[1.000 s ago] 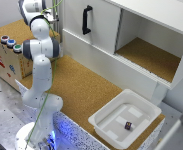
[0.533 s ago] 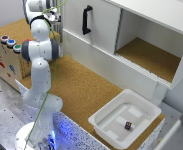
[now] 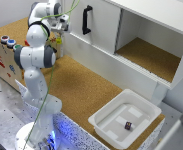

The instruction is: Go towards the yellow block and lift it

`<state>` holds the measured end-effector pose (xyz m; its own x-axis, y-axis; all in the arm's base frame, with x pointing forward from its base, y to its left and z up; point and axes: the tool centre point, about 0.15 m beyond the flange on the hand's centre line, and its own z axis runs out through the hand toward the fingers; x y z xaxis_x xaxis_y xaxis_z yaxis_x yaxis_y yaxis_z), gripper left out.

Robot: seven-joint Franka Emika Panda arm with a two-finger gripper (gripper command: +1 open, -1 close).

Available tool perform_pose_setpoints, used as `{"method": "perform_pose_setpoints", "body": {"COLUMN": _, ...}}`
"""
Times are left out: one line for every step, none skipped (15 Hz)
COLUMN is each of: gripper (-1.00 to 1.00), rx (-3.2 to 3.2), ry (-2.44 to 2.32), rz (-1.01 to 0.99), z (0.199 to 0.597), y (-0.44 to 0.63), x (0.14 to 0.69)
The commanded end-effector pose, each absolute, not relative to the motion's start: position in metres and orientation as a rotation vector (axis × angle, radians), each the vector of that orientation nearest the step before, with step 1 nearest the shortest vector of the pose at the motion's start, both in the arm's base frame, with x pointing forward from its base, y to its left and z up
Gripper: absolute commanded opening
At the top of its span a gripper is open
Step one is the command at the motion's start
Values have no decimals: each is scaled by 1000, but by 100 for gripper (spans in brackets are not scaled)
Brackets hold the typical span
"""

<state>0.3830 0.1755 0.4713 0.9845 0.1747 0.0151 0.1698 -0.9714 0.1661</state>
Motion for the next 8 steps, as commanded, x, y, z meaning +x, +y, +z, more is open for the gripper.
{"method": "perform_pose_setpoints", "body": {"gripper": -100, "rx": 3097, "ry": -75, "rz": 118, "z": 455, "y": 94, "x": 345}}
{"method": "perform_pose_setpoints", "body": {"gripper": -100, "rx": 3104, "ry": -142, "rz": 80, "z": 449, "y": 86, "x": 338}}
{"method": "perform_pose_setpoints", "body": {"gripper": -100, "rx": 3086, "ry": -154, "rz": 33, "z": 441, "y": 83, "x": 334}}
{"method": "perform_pose_setpoints", "body": {"gripper": -100, "rx": 3078, "ry": -194, "rz": 4, "z": 433, "y": 77, "x": 328}}
{"method": "perform_pose_setpoints", "body": {"gripper": -100, "rx": 3092, "ry": -280, "rz": -21, "z": 421, "y": 67, "x": 321}}
{"method": "perform_pose_setpoints", "body": {"gripper": -100, "rx": 3099, "ry": -330, "rz": -30, "z": 413, "y": 61, "x": 318}}
{"method": "perform_pose_setpoints", "body": {"gripper": -100, "rx": 3097, "ry": -345, "rz": -25, "z": 405, "y": 58, "x": 317}}
{"method": "perform_pose_setpoints", "body": {"gripper": -100, "rx": 3111, "ry": -363, "rz": -11, "z": 395, "y": 56, "x": 318}}
